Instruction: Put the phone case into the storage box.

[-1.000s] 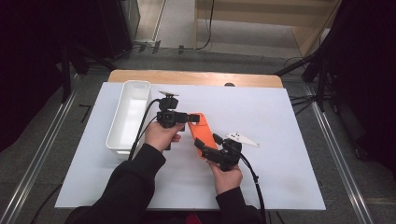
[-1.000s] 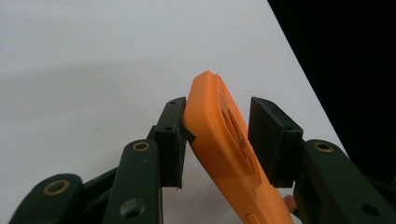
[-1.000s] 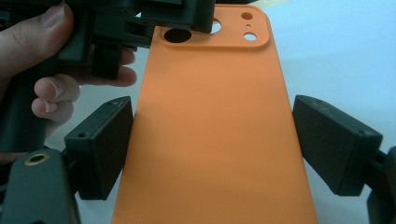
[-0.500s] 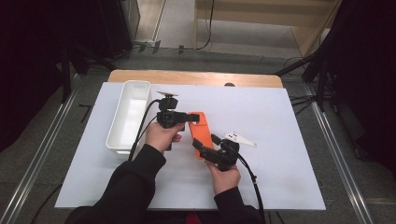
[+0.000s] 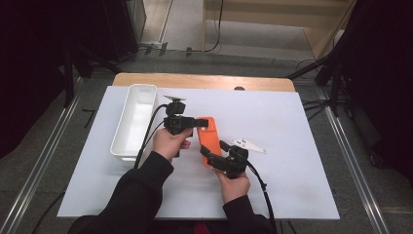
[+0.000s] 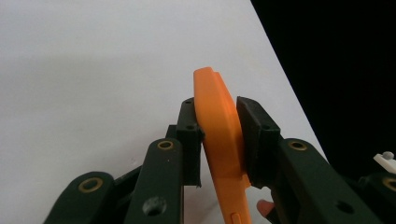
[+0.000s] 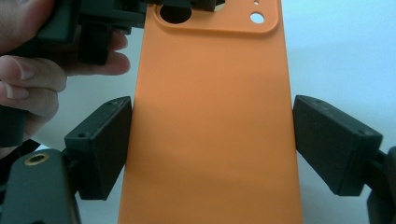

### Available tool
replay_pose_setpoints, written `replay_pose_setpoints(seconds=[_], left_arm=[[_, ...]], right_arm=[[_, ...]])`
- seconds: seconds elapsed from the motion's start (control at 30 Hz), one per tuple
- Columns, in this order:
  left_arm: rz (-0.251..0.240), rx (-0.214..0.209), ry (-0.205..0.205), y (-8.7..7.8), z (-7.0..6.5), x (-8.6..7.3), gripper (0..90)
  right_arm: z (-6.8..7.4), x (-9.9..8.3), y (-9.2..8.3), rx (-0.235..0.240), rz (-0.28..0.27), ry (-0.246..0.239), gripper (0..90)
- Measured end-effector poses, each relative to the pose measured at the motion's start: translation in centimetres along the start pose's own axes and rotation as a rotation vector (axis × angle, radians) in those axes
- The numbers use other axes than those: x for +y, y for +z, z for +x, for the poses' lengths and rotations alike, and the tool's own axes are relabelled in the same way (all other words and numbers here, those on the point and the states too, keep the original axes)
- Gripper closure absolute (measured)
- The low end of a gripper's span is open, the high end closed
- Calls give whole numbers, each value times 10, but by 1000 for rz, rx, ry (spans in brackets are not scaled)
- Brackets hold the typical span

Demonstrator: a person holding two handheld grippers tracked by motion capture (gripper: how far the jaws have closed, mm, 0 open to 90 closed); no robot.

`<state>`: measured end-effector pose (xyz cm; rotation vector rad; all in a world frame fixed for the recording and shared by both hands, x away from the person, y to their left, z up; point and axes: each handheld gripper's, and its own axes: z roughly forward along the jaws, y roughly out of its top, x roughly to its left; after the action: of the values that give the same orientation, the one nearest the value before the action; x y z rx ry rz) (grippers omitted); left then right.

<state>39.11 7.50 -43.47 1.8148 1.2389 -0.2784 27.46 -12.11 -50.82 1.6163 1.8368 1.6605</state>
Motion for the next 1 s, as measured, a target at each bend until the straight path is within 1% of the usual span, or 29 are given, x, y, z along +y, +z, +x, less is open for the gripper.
replay_pose_setpoints(seconds=[0.2,0.3,0.4,0.47,0.63,0.73,0.8,0.83,0.9,0.93,1.0], left_arm=[[-11,-17,10,-1,-2,0,743],[-7,-23,21,-2,-2,0,753],[-5,-29,28,-2,-3,-1,760],[-10,-45,23,-2,-3,0,765],[-20,-56,42,-3,-5,0,769],[-20,-32,61,-5,-5,0,783],[-14,-60,38,-6,-3,0,785],[-15,-54,47,-7,-4,0,785],[-22,-53,51,-9,-5,1,784],[-21,-61,52,-10,-6,1,784],[-26,-62,55,-11,-6,1,784]], right_arm=[[0,-1,2,1,-2,-13,142],[-1,-1,4,7,8,-17,142],[-1,-2,5,3,13,-30,142],[-1,-2,5,5,12,-32,142],[-1,0,5,11,13,-36,142],[-1,1,3,15,6,-42,142],[-1,2,2,14,5,-36,142],[-1,3,2,16,8,-33,141],[-3,4,1,17,11,-32,141],[-3,5,0,16,10,-32,141],[-2,7,-1,22,20,-33,141]])
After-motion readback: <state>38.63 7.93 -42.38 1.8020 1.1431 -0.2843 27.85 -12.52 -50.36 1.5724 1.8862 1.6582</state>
